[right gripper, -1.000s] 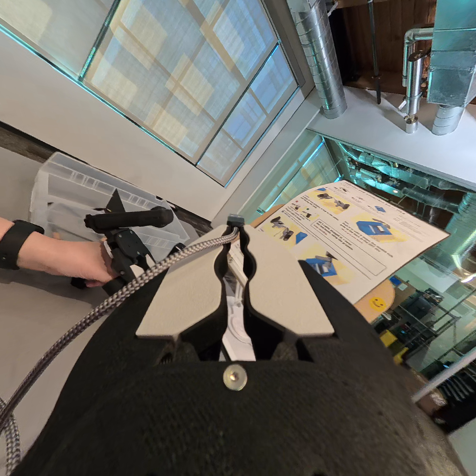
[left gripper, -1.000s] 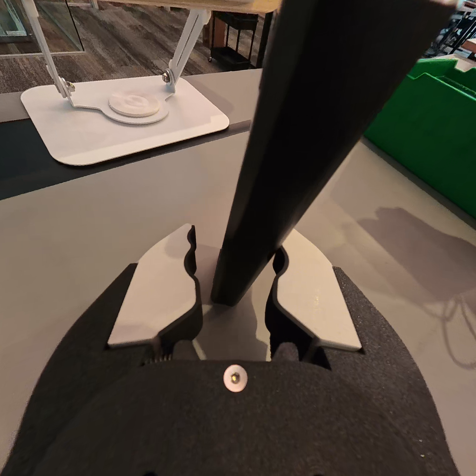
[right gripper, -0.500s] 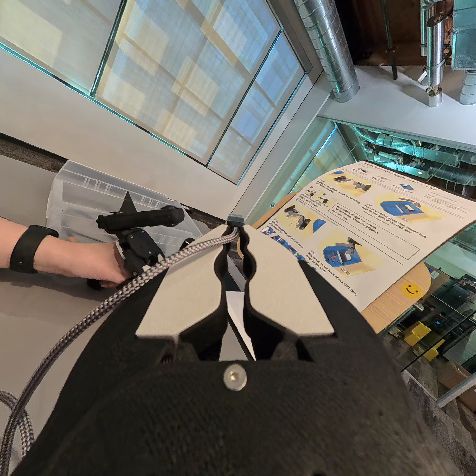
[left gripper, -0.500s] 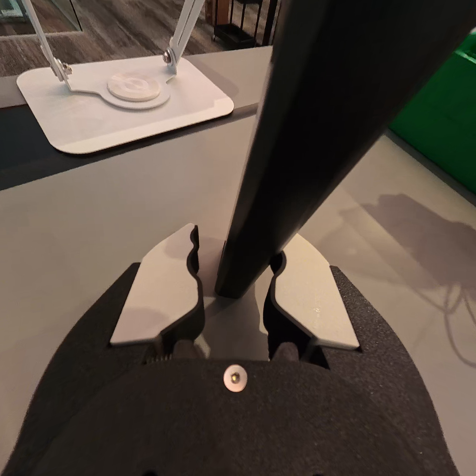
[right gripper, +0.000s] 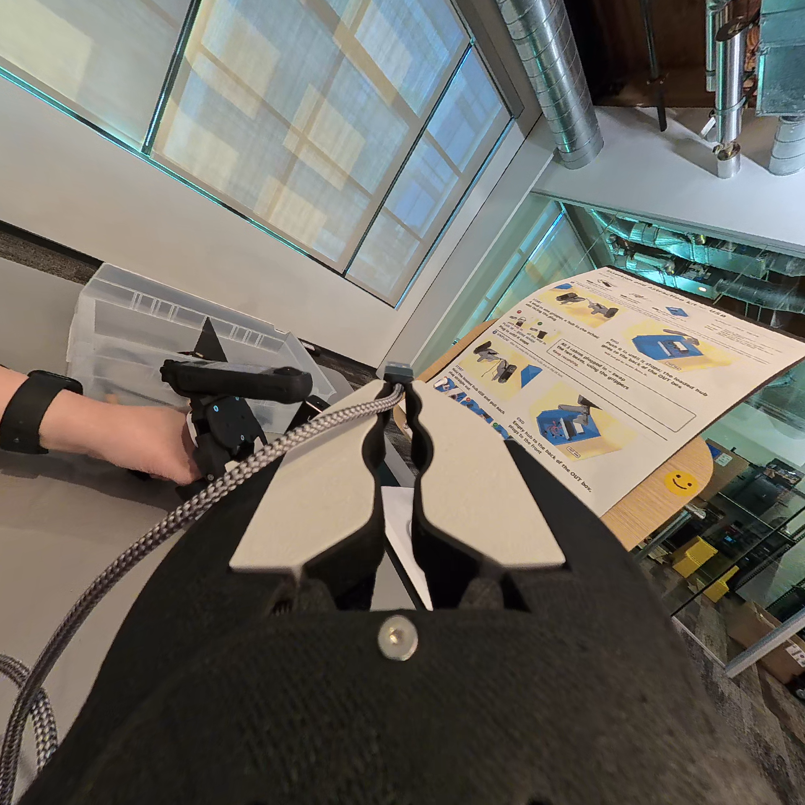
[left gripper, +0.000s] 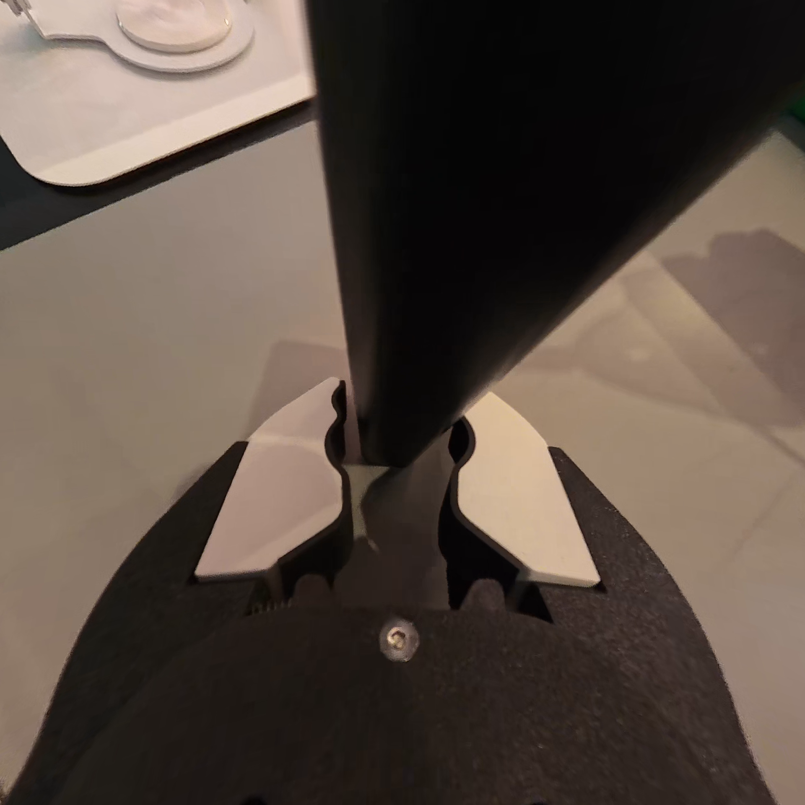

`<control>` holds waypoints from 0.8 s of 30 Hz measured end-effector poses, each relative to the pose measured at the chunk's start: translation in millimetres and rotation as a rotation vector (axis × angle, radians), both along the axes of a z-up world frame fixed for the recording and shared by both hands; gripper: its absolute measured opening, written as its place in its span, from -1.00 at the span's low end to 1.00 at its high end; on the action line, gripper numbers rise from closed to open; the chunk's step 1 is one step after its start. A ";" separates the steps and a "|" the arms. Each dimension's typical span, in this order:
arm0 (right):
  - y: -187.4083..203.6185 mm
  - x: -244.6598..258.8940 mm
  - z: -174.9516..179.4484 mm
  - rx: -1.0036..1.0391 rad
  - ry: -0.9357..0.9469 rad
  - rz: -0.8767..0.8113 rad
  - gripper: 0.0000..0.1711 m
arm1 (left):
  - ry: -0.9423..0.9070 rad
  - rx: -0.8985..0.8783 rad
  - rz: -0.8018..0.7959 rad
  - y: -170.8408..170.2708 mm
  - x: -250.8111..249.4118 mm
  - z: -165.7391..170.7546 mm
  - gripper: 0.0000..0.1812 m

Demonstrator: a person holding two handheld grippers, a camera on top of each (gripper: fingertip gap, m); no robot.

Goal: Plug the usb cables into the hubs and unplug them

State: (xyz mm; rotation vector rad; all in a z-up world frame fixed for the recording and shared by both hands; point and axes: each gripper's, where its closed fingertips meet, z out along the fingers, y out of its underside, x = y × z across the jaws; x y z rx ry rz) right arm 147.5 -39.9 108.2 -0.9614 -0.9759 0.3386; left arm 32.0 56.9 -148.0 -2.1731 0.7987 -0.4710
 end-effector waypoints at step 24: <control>12.9 -8.0 -19.3 -0.064 -0.047 -0.027 -0.92 | -0.071 -0.054 -0.037 4.7 8.0 11.0 -0.68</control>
